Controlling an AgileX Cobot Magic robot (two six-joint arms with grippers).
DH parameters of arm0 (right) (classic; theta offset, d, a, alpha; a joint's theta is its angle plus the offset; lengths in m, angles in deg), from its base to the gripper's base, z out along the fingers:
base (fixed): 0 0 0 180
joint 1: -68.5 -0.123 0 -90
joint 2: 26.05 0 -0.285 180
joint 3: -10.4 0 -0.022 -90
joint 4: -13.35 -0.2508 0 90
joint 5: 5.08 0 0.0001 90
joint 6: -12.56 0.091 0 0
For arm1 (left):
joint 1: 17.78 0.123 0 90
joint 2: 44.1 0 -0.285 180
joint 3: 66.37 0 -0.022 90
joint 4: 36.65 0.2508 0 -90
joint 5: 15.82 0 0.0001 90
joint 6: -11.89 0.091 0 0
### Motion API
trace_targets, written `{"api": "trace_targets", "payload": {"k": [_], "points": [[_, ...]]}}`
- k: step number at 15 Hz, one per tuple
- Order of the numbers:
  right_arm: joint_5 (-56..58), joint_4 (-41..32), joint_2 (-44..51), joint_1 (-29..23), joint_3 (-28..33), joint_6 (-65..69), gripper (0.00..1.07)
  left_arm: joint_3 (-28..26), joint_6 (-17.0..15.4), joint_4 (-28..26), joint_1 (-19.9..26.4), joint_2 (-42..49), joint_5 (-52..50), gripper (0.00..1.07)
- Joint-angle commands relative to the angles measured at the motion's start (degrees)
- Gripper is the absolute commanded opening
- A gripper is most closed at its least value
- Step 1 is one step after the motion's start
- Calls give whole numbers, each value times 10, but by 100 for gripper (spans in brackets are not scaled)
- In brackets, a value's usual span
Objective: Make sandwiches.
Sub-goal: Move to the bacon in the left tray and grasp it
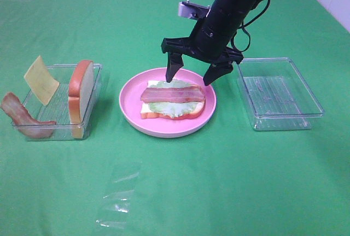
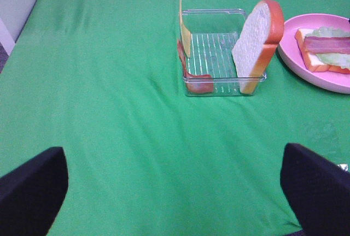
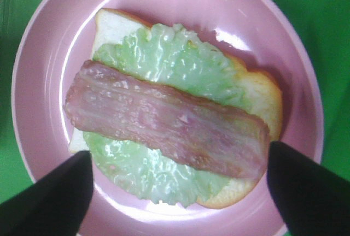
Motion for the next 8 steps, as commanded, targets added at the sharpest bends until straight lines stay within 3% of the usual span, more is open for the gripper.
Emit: {"api": "trace_targets", "payload": {"k": [1, 5, 8], "points": [[13, 22, 18, 1, -3, -3, 98, 2, -1, 0, -1, 9, -3, 98], [53, 84, 55, 1, -3, -2, 98, 2, -1, 0, -1, 9, -3, 98], [115, 127, 77, 36, -3, 21, 98, 2, -1, 0, -1, 9, -3, 98]]}}
